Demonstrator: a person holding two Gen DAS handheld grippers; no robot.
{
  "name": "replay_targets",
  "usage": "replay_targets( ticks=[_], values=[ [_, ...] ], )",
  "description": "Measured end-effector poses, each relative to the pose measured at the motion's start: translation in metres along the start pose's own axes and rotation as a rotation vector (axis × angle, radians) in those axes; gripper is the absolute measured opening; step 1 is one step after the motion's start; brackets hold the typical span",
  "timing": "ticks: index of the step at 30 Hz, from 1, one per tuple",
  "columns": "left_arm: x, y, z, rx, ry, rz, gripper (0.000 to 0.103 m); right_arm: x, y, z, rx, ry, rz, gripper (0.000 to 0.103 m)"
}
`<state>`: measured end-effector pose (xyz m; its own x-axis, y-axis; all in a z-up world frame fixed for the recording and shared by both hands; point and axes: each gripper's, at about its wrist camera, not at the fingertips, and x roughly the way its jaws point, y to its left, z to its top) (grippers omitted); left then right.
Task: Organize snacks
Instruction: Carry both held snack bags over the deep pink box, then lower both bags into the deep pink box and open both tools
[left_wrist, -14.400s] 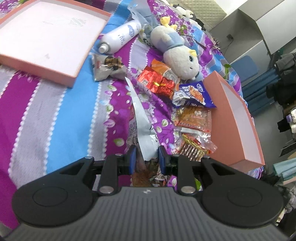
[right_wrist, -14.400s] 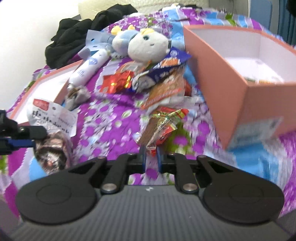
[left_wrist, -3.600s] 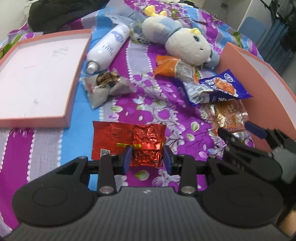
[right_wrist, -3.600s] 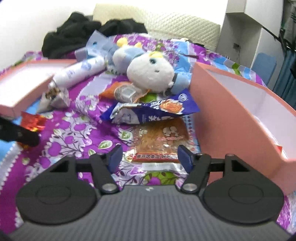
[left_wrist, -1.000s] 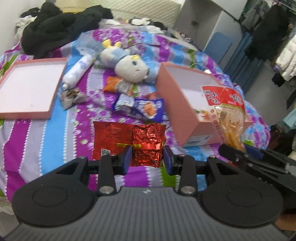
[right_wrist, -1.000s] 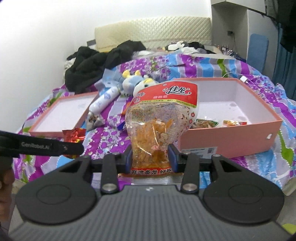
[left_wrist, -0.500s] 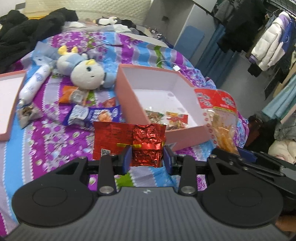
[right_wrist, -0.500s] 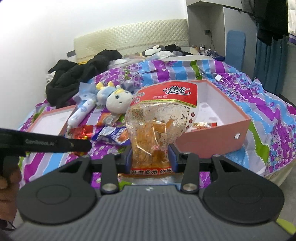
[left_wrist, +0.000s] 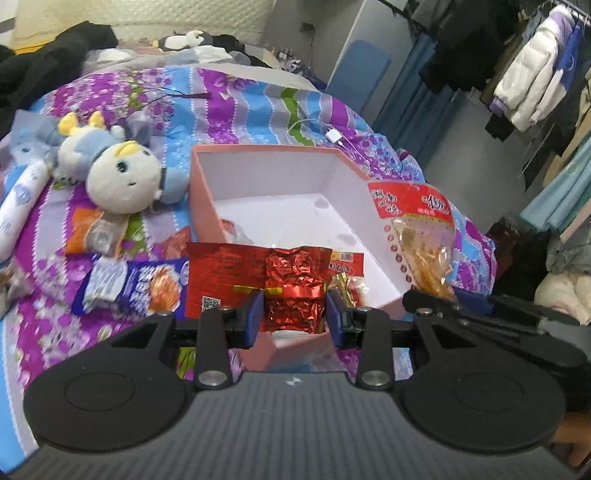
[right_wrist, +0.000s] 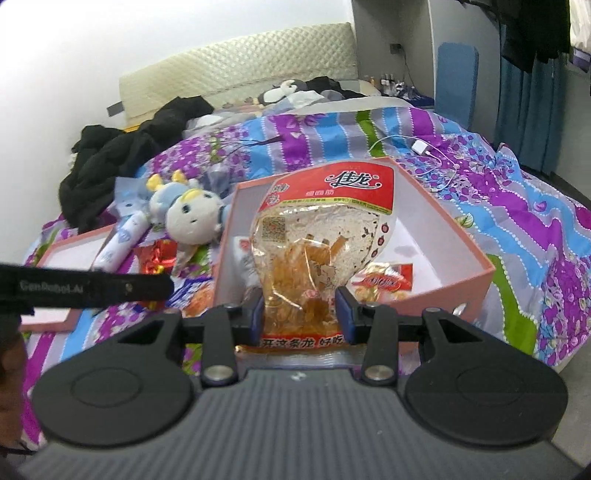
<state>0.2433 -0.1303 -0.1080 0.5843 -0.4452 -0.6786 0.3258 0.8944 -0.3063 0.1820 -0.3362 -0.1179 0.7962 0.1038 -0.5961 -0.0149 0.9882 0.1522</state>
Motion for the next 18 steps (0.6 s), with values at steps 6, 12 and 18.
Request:
replay_targets(
  ticks=[6,12,18],
  values=[
    [0.056,-0.003,0.031,0.023,0.03,-0.012,0.042,0.046,-0.031,0.018,0.021,0.016,-0.039,0.043],
    [0.114,0.003,0.049,0.024,0.077,0.0,0.042,0.094,-0.052,0.022,0.042,0.057,-0.053,0.045],
    [0.15,0.009,0.06,0.027,0.095,0.004,0.042,0.127,-0.062,0.019,0.057,0.1,-0.053,0.045]
  ],
)
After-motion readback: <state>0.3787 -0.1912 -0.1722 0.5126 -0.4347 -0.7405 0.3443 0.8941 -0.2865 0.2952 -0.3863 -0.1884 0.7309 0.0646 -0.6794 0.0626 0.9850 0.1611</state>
